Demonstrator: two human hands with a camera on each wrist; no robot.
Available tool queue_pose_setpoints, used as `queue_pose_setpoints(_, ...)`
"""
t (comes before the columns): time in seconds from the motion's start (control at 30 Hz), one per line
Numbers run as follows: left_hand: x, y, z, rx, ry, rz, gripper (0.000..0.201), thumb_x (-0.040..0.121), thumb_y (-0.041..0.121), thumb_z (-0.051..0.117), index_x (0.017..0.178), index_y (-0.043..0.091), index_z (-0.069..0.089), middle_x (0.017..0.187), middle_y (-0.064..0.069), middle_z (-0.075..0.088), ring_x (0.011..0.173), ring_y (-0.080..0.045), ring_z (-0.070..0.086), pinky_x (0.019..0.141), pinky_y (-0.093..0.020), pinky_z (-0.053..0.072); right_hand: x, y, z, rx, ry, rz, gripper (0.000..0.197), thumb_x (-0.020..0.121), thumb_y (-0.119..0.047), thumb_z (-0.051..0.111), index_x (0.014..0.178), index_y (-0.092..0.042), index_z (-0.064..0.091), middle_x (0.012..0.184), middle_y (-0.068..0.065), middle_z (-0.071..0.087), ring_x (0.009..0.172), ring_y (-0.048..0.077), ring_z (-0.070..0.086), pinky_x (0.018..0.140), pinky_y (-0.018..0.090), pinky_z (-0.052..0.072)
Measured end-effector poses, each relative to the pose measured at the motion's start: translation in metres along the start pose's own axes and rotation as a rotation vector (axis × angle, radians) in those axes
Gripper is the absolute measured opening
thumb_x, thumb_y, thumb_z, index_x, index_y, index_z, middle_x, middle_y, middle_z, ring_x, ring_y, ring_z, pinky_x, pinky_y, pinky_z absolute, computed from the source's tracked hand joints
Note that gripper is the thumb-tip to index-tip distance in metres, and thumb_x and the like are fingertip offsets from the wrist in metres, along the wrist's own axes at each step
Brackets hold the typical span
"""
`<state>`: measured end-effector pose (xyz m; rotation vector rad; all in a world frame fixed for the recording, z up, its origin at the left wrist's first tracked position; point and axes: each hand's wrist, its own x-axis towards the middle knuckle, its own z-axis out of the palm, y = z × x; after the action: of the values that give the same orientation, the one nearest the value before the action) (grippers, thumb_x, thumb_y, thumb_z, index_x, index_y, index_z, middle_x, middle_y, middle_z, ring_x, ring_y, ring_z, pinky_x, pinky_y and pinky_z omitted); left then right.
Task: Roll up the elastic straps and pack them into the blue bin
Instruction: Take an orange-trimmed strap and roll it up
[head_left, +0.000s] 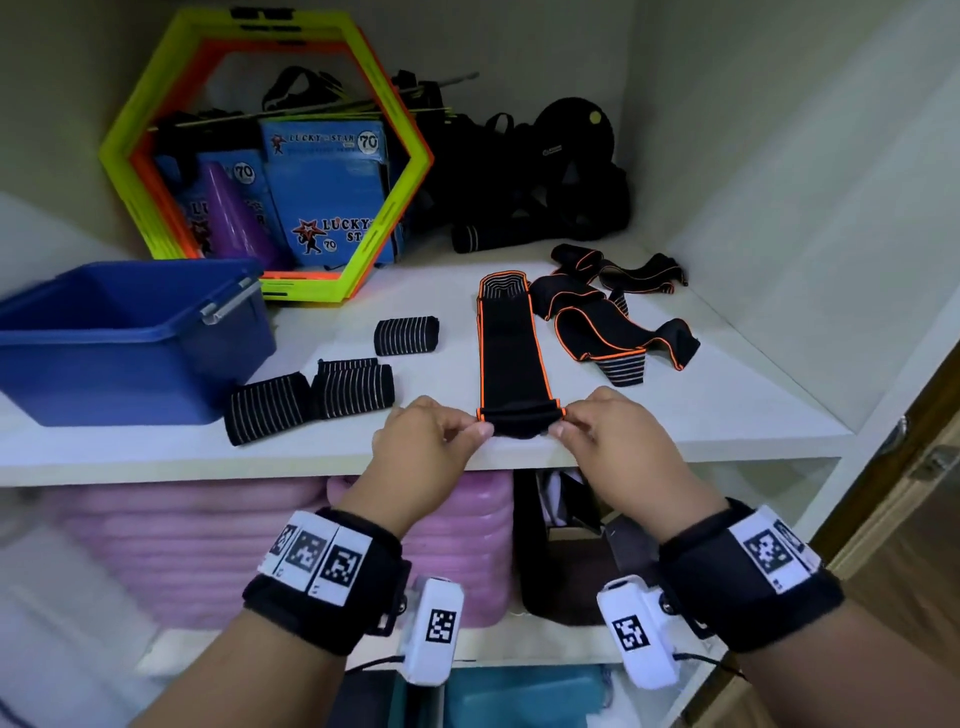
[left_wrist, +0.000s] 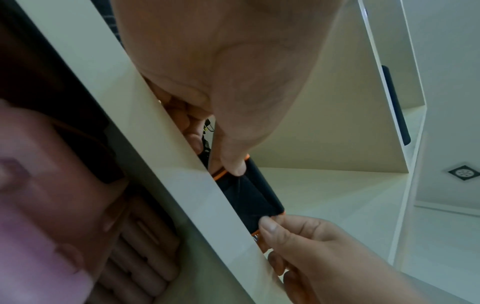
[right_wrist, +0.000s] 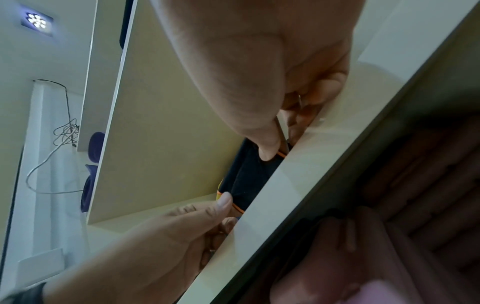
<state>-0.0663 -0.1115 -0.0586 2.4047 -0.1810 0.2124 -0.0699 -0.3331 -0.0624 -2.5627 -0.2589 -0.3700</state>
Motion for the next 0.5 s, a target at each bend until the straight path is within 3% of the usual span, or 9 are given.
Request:
queue_pose_setpoints(0.1,0.006,0.007,0.004,0.021,0.038,-0.07,0.034,0.093,0.053,0.056,0.076,0.027,0.071,0.074,0.006,0.066,0.093,-0.029,0.062,0.098,-0.047,0.047,0.002,-0.006,0.006,-0.069,0.051,0.035,0.029,0.1,-0.036,0.05,0.076,-0.02,0.056,0.082,0.001,0.051,0.078,0.025,0.052,0.064,0.032,0.032)
queue_pose_setpoints(0.2,0.012,0.012,0.009,0.07,0.043,-0.142,0.042,0.095,0.055,0.052,0.068,0.026,0.065,0.059,0.009,0.056,0.093,-0.032,0.06,0.096,-0.045,0.043,0.005,-0.011,0.008,-0.1,0.078,0.056,0.034,0.101,-0.037,0.045,0.071,-0.023,0.045,0.073,0.0,0.051,0.075,0.027,0.052,0.061,0.032,0.03)
queue_pose_setpoints(0.37,0.02,0.018,0.015,0.169,0.041,-0.198,0.051,0.097,0.054,0.045,0.06,0.02,0.055,0.068,0.005,0.057,0.099,-0.033,0.056,0.09,-0.043,0.037,0.01,-0.016,0.006,-0.078,0.051,0.14,0.042,0.1,-0.039,0.047,0.064,-0.018,0.048,0.061,0.0,0.049,0.067,0.026,0.049,0.05,0.03,0.024)
queue_pose_setpoints(0.5,0.025,0.022,0.017,0.252,0.009,-0.209,0.047,0.099,0.049,0.042,0.063,0.021,0.054,0.072,0.005,0.055,0.101,-0.031,0.055,0.089,-0.042,0.035,0.012,-0.022,0.003,-0.077,0.014,0.195,0.038,0.098,-0.035,0.049,0.065,-0.015,0.05,0.065,0.003,0.051,0.072,0.028,0.05,0.058,0.03,0.031)
